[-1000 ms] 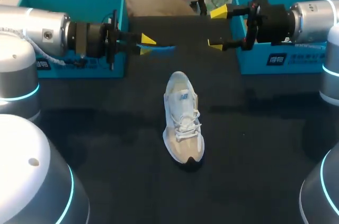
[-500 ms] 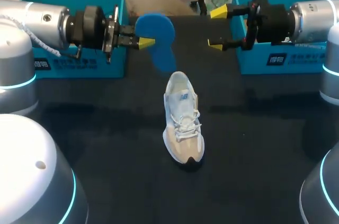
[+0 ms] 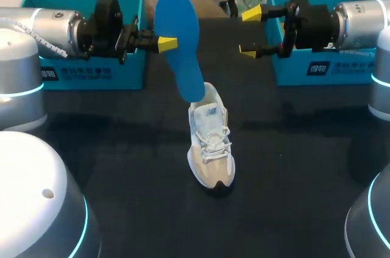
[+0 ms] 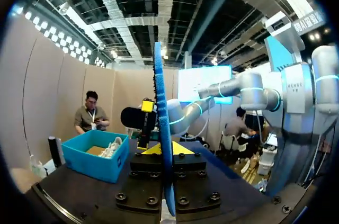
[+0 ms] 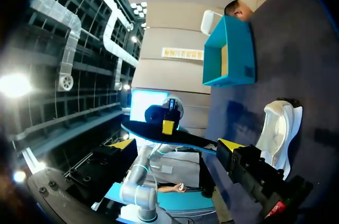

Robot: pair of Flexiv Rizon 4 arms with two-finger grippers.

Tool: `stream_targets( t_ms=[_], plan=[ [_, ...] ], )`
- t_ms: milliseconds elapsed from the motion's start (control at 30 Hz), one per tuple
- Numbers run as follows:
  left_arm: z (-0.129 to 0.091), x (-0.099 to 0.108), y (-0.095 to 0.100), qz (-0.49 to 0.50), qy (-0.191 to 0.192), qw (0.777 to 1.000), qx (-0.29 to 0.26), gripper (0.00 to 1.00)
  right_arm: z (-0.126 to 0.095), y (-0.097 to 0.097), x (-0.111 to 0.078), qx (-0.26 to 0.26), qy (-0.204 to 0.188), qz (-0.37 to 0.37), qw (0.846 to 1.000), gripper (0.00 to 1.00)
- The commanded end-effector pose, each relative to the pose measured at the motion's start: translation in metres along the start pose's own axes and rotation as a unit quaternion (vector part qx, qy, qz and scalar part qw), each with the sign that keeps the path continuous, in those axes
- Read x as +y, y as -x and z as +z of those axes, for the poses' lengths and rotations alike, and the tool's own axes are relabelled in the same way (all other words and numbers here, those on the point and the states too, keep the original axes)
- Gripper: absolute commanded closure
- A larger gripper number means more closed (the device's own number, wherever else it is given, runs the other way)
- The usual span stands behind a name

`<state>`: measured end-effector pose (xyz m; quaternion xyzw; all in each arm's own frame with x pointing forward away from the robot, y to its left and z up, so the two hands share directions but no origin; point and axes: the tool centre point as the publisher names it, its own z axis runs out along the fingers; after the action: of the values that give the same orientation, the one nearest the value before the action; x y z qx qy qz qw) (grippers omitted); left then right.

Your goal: Take the shoe out of the shoebox, open the shoe tongue, remove and reinsert the insole, then place the shoe into the shoebox

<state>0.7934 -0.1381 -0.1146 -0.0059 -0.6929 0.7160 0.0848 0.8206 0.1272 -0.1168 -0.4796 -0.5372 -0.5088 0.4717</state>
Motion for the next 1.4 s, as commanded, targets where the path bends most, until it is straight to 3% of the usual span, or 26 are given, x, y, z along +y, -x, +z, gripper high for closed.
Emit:
stream_targets(
  t_ms=[33, 300, 400, 733, 800, 967, 1000, 1033, 1100, 1133, 1167, 1233, 1300, 1400],
  plan=[
    [-0.002, -0.001, 0.006, -0.127, -0.024, 0.992, 0.010, 1.00, 0.001, 0.000, 0.000, 0.000, 0.001, 0.000, 1.000, 0.00],
    [0.001, 0.001, 0.003, -0.289, -0.001, 0.957, 0.023, 1.00, 0.001, 0.000, 0.000, 0.000, 0.001, 0.000, 1.000, 0.00],
    [0.004, 0.005, -0.001, -0.387, 0.016, 0.921, 0.049, 1.00, 0.001, 0.000, 0.000, 0.000, 0.001, 0.000, 1.000, 0.00],
    [0.006, 0.022, 0.001, -0.546, -0.004, 0.837, 0.038, 1.00, 0.001, 0.000, 0.000, 0.000, 0.001, 0.000, 1.000, 0.00],
    [0.006, 0.022, 0.002, -0.543, -0.025, 0.838, 0.041, 1.00, 0.001, 0.000, 0.000, 0.000, 0.001, 0.000, 1.000, 0.00],
    [0.006, 0.022, 0.002, -0.543, -0.025, 0.838, 0.041, 1.00, 0.001, 0.000, 0.000, 0.000, 0.001, 0.000, 1.000, 0.00],
    [0.006, 0.022, 0.002, -0.543, -0.025, 0.838, 0.041, 0.90, 0.001, 0.000, 0.000, 0.000, 0.001, 0.000, 1.000, 0.00],
    [0.006, 0.022, 0.002, -0.543, -0.025, 0.838, 0.041, 0.93, 0.001, 0.000, 0.000, 0.000, 0.001, 0.000, 1.000, 0.00],
    [0.006, 0.022, 0.002, -0.543, -0.025, 0.838, 0.041, 0.89, 0.001, 0.000, 0.000, 0.000, 0.001, 0.000, 1.000, 0.00],
    [0.006, 0.022, 0.002, -0.543, -0.025, 0.838, 0.041, 0.98, 0.001, 0.000, 0.000, 0.000, 0.001, 0.000, 1.000, 0.00],
    [0.006, 0.022, 0.002, -0.543, -0.025, 0.838, 0.041, 1.00, 0.001, 0.000, 0.000, 0.000, 0.001, 0.000, 1.000, 0.00],
    [0.006, 0.022, 0.002, -0.543, -0.025, 0.838, 0.041, 1.00, 0.001, 0.000, 0.000, 0.000, 0.001, 0.000, 1.000, 0.00],
    [0.008, 0.027, 0.004, -0.564, -0.032, 0.824, 0.041, 1.00, 0.001, 0.000, 0.000, 0.000, 0.001, 0.000, 1.000, 0.00],
    [0.010, 0.032, 0.009, -0.563, -0.035, 0.825, 0.034, 1.00, 0.001, 0.000, 0.000, 0.000, 0.001, 0.000, 1.000, 0.00]
  ],
)
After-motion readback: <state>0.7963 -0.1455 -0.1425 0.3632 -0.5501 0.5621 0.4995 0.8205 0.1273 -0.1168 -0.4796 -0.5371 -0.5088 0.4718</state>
